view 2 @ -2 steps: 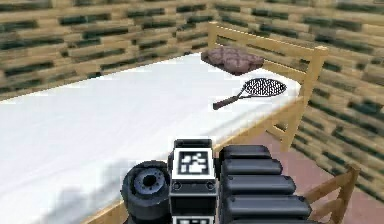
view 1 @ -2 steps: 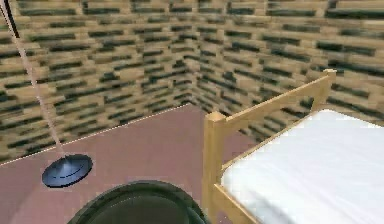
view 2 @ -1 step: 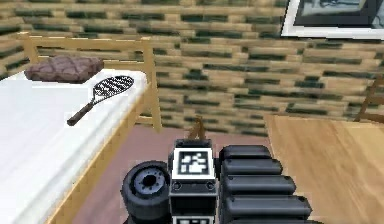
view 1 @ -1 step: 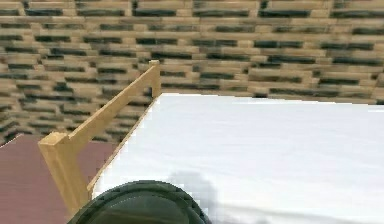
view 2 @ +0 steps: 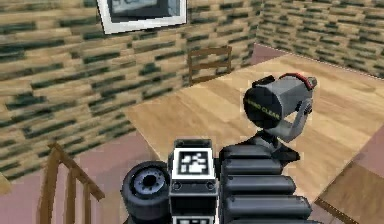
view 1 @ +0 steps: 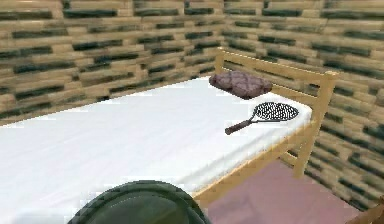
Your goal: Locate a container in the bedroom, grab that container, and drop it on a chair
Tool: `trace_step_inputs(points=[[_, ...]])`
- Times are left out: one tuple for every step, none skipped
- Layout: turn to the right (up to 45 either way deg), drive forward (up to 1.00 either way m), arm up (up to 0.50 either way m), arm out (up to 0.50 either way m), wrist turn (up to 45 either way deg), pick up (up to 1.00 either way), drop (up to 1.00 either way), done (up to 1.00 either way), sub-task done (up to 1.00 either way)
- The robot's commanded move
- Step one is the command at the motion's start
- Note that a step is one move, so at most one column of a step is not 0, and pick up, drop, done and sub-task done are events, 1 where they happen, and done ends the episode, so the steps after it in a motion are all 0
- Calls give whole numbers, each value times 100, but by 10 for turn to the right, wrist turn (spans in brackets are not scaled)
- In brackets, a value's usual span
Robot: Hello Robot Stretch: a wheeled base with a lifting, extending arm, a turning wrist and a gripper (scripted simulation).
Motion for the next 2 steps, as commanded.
trace_step_inputs(points=[[240,0,0,0,0,0,0,0,0],[0,0,0,28,0,0,0,0,0]])
